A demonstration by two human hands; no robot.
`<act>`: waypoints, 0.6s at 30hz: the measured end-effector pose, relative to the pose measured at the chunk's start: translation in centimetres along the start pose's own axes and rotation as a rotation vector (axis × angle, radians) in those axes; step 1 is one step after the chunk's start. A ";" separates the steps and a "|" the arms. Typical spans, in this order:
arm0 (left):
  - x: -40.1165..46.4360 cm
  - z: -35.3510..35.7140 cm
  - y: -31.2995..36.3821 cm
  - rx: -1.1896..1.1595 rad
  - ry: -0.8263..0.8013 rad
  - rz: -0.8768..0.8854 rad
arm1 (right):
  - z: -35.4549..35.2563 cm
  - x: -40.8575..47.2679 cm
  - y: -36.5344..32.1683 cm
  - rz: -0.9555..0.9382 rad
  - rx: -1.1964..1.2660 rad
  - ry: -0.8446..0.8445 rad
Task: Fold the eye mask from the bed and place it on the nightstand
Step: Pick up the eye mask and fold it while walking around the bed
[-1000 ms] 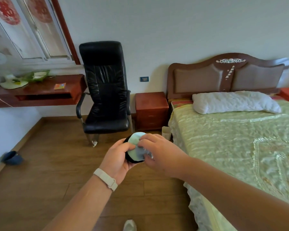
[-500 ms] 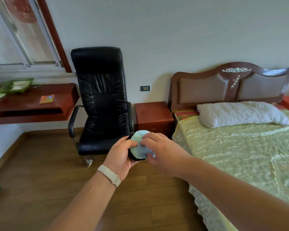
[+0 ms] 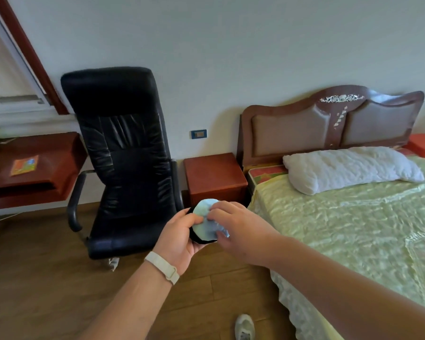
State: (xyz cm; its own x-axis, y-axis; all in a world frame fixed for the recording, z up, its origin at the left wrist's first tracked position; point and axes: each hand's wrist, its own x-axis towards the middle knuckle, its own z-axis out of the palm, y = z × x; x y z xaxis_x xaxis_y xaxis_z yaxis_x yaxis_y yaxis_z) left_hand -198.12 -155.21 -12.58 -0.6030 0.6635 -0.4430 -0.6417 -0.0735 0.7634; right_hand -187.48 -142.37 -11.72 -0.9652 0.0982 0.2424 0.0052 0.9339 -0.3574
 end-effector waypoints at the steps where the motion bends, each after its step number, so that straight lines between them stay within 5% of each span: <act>1: 1.5 0.6 0.4 0.007 -0.001 0.004 | -0.1 0.9 1.4 -0.003 0.009 0.014; 18: 22.9 14.0 8.2 0.101 0.026 0.038 | -6.1 14.6 23.2 0.016 0.066 0.086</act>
State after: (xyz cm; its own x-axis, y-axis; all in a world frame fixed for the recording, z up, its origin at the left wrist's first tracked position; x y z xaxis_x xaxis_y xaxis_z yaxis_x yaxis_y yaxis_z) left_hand -210.51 -130.20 -9.87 -0.6392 0.6416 -0.4239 -0.5680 -0.0223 0.8227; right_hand -199.86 -117.17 -10.98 -0.9391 0.1445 0.3118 0.0002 0.9075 -0.4200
